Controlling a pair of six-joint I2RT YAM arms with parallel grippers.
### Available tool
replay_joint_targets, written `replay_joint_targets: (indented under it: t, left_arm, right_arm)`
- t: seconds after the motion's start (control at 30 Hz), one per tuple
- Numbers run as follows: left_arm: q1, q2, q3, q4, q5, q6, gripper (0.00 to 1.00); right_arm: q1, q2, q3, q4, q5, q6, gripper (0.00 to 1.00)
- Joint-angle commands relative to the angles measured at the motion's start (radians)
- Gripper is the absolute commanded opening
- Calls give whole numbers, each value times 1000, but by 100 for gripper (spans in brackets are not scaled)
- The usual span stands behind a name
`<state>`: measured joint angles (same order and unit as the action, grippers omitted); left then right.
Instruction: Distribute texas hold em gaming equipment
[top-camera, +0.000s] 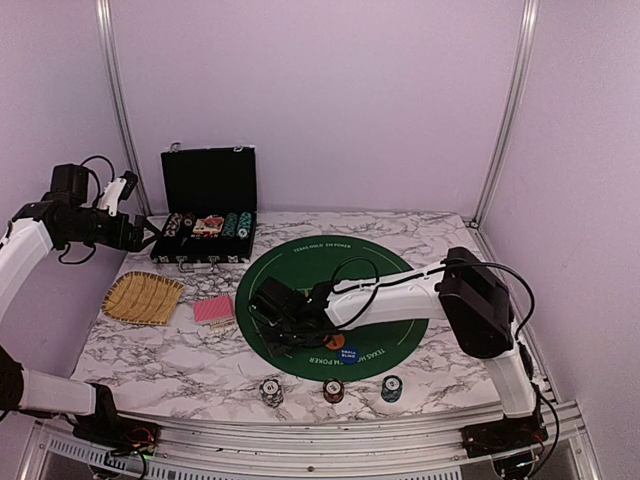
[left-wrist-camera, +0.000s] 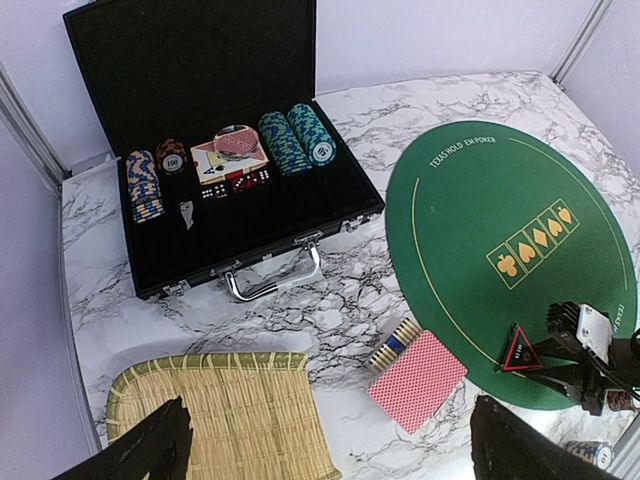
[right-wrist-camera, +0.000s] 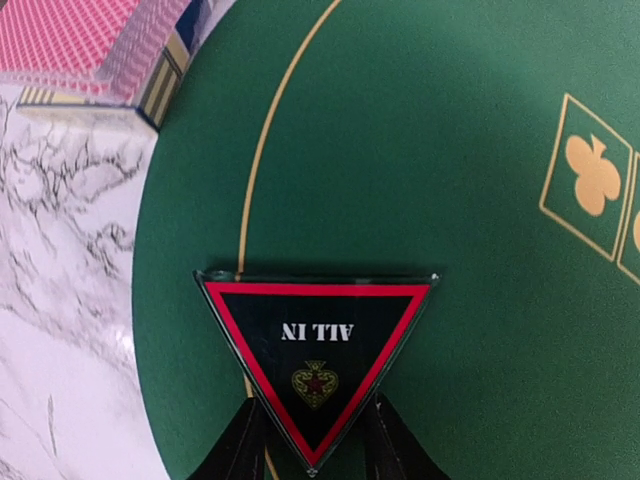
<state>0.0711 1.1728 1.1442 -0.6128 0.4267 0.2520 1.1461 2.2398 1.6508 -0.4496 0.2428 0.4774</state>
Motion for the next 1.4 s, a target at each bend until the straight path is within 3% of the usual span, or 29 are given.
replay_joint_targets:
  t: [0.0,0.93,1.03,1.17,1.27,1.37]
  left_arm:
    - [5,-30,22,-36,21,16,99]
    - [5,-53,-7,-76,31,38,99]
    - [6,-53,-8,-82,30,41,99]
    - [4,-57,-5,-94,32,47,99]
    - [5,-59,-1,-102,34,51,99]
    - [6,-59,4,-109,37,57,99]
  right_arm:
    - [-31,73,94,19,40,24,33]
    - [-154,262,431,37,-96,-39,37]
    - [-160,257,445,39,-113,-65,44]
    - [-161,196,423,21,-122,-104,63]
    - [-161,83,305,40,-114,-115,77]
    - [-160,-49,144,62,-95,-109,84]
